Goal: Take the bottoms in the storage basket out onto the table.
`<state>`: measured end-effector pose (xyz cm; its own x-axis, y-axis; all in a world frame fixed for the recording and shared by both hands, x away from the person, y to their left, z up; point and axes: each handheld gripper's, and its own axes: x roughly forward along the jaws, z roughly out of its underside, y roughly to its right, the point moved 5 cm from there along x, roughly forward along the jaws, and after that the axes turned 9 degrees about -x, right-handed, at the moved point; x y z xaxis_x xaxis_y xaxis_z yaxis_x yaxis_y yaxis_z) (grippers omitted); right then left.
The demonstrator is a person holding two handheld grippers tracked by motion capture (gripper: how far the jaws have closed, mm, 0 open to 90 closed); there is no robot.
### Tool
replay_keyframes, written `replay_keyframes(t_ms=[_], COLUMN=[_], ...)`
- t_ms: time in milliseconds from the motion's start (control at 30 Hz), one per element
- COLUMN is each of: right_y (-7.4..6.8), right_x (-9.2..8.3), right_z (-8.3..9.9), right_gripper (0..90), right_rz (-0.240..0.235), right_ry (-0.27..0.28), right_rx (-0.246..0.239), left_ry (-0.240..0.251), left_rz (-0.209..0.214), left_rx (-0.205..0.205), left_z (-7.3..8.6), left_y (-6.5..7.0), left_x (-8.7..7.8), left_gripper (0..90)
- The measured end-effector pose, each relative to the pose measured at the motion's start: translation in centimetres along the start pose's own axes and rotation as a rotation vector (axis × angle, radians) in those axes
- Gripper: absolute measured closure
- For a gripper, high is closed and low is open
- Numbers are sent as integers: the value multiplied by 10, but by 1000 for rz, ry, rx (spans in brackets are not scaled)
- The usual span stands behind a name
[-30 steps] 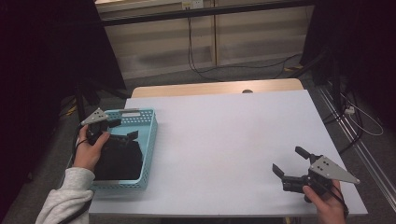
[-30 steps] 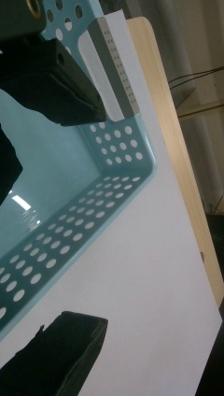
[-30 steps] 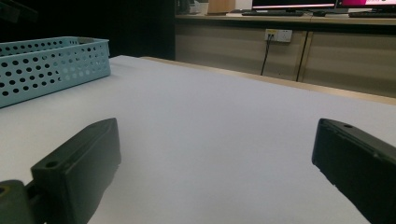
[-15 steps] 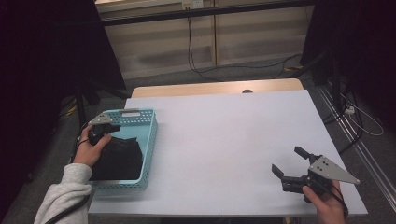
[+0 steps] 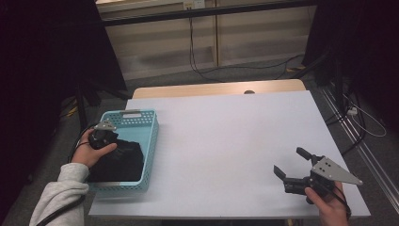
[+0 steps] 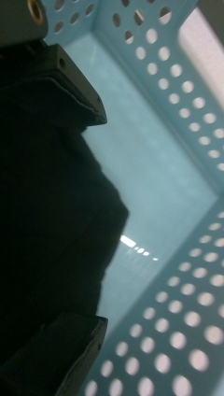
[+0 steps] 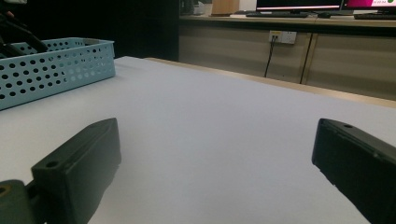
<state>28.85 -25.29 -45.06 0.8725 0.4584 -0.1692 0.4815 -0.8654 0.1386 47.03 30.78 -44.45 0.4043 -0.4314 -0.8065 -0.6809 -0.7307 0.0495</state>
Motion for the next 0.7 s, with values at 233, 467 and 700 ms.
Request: replay_keyframes(t_ms=[233,467,700], right_y=[0,-6,-6], right_x=[-1,3,3], right_z=[-2,-2,-1], right_gripper=[5,5,6], right_rz=[2,-16,-15], right_ry=[5,-2,-3], right_rx=[3,-8,-2], left_ry=[-59,-123,-133], left_rz=[2,-7,-5], left_rx=[16,11,-85], left_z=[5,12,24], left_y=[0,1,-6], left_x=[6,15,21], left_gripper=[47,54,45])
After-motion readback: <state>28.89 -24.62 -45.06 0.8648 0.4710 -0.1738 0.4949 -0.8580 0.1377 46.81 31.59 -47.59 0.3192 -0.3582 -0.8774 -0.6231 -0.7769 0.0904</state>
